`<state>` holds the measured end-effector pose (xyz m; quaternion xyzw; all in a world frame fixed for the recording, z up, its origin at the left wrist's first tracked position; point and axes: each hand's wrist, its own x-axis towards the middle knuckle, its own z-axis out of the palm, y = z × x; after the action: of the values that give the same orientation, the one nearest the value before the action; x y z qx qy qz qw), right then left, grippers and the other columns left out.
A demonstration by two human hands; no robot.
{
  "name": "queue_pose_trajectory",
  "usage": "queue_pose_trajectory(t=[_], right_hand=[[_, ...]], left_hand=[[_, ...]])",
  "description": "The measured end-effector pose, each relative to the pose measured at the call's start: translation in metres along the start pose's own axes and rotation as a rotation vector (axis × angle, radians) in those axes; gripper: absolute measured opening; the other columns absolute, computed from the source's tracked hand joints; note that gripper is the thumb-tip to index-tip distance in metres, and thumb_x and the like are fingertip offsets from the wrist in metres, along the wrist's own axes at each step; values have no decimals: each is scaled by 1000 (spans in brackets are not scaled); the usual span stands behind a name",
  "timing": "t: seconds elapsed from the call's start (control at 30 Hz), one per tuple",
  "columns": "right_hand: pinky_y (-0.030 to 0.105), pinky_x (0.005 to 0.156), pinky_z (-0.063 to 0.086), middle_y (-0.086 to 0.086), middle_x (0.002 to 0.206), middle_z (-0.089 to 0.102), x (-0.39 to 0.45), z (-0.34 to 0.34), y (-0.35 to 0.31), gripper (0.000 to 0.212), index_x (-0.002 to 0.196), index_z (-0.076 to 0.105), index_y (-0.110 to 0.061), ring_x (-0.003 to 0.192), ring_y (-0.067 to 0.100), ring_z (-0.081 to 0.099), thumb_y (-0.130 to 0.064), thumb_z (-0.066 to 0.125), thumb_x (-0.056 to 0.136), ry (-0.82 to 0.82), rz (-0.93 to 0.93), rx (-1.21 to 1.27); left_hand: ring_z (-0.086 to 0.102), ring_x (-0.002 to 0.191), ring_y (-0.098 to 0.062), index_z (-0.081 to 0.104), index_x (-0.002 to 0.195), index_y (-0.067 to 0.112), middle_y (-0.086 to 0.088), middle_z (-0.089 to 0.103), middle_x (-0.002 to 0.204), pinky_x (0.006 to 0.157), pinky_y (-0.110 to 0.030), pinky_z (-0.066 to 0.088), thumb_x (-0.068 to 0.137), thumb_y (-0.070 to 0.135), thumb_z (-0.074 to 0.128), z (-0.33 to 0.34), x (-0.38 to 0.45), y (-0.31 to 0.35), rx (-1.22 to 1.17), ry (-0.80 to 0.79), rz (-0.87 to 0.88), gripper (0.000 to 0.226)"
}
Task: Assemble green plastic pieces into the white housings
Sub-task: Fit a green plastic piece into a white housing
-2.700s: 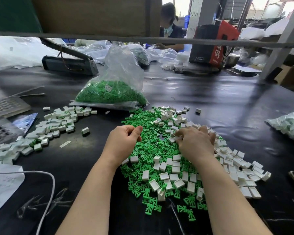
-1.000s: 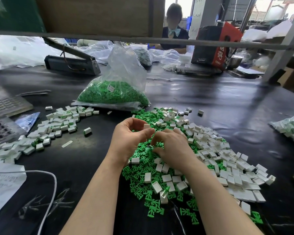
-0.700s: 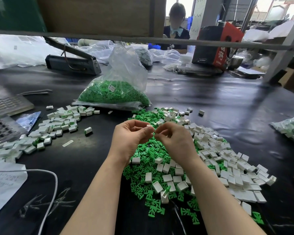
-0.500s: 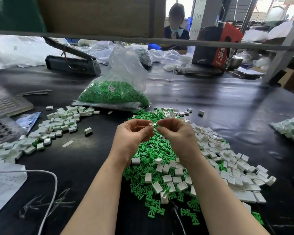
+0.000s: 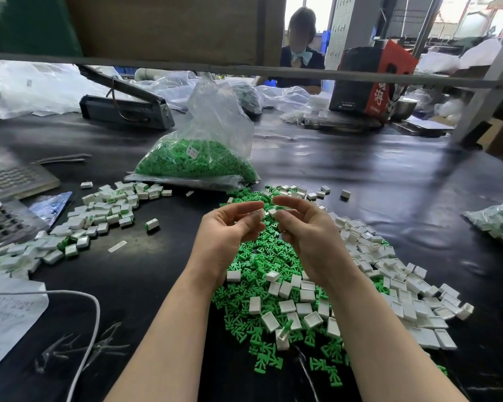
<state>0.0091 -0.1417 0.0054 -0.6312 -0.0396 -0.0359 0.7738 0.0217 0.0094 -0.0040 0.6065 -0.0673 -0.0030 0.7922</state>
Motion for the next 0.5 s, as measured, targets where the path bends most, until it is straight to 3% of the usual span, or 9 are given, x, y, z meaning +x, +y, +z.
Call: queue_pose_trajectory(t=[0.13,0.23,0.3,0.43,0.5], right_hand=[[28,64,45,-3,78,66,1,0,3,10,95,69,-16,70,15,52,-8,67,90,39,-51,-96],[30,64,46,6,85,67,1,-1,5,8,92,69,-17,68,12,55,-10,69,88,33,-78,-130],[25,62,45,6,84,69,1,-2,6,10,93,72,-17,65,9,55,-9,68,89,41,-115,-160],[13,62,46,-10,79,71,2,-3,7,14,101,74,-13,64,-5,59,-7,66,91,43,-176,-215],[13,63,47,-7,80,70,2,-2,7,14,101,73,-13,64,-5,59,-8,68,89,54,-183,-202]], left_hand=[[71,75,-15,73,95,14,-3,74,80,68,-22,55,69,27,77,0,0,0,16,16,10,29],[71,77,-16,71,93,10,-4,74,79,69,-23,57,68,28,78,-1,0,0,28,20,12,32],[72,78,-17,71,93,9,-5,74,80,69,-23,56,69,27,78,-1,0,0,29,16,14,31],[72,79,-20,71,95,7,-8,75,82,69,-23,57,70,26,78,0,-1,2,44,14,20,32],[72,76,-19,71,94,7,-8,75,81,68,-22,57,69,25,78,0,-1,3,38,19,18,32]])
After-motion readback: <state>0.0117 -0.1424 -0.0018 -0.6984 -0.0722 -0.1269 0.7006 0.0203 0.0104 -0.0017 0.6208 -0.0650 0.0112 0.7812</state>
